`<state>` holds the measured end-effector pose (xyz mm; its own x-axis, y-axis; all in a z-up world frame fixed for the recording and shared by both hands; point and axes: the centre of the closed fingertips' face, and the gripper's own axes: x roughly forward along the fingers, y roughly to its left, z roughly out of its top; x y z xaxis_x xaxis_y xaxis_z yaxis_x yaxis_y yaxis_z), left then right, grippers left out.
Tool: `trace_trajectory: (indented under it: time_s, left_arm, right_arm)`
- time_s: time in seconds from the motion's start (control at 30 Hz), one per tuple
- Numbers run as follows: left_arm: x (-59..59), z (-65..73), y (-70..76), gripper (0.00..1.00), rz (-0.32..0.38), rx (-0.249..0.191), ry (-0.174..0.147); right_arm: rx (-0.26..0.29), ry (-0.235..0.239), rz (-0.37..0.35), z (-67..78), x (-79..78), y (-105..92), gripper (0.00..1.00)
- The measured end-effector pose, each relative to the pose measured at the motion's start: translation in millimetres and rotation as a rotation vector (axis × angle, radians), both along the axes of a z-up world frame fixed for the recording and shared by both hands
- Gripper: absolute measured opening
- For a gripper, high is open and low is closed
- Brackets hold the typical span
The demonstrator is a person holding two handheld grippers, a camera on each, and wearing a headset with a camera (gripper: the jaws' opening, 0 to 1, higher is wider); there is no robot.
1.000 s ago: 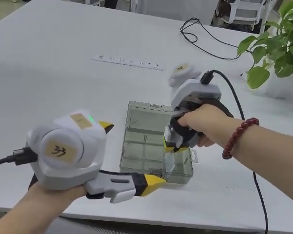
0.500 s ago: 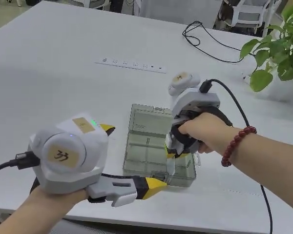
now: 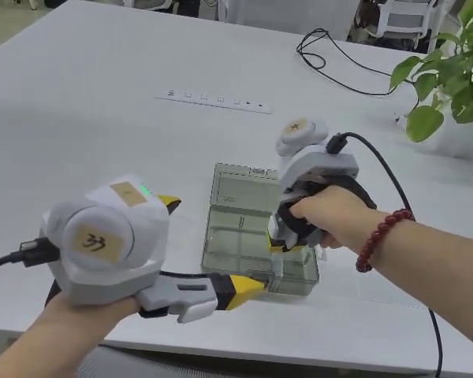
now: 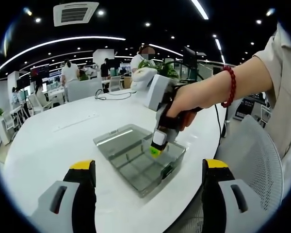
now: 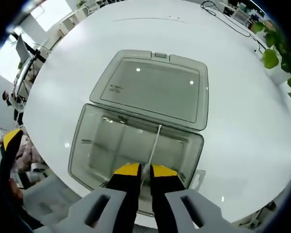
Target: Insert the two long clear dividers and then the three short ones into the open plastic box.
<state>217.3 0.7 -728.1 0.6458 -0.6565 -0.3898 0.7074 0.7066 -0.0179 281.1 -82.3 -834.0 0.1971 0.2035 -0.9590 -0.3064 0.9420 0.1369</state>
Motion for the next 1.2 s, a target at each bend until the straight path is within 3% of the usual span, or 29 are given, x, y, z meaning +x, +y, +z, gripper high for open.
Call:
trace_trajectory:
  time_s: [0.27,0.6,0.87,1.2]
  left_arm:
    - [1.5,0.3,3.2,0.94,0.017,0.005,0.004]
    - [2.7,1.0,10.4,0.94,0.046,0.008,0.015]
    - [2.3,3.3,14.8,0.94,0.073,-0.003,0.023]
    - [-0.2,4.5,18.7,0.94,0.085,-0.002,0.026]
  right_arm:
    - [0.101,-0.052,0.057,2.9,0.5,5.5,0.14]
    - [0.235,-0.213,0.163,23.4,4.8,16.0,0.28]
    - [0.322,-0.33,0.256,46.2,-2.1,21.2,0.39]
    - [0.368,-0.435,0.325,61.7,-15.2,12.8,0.51]
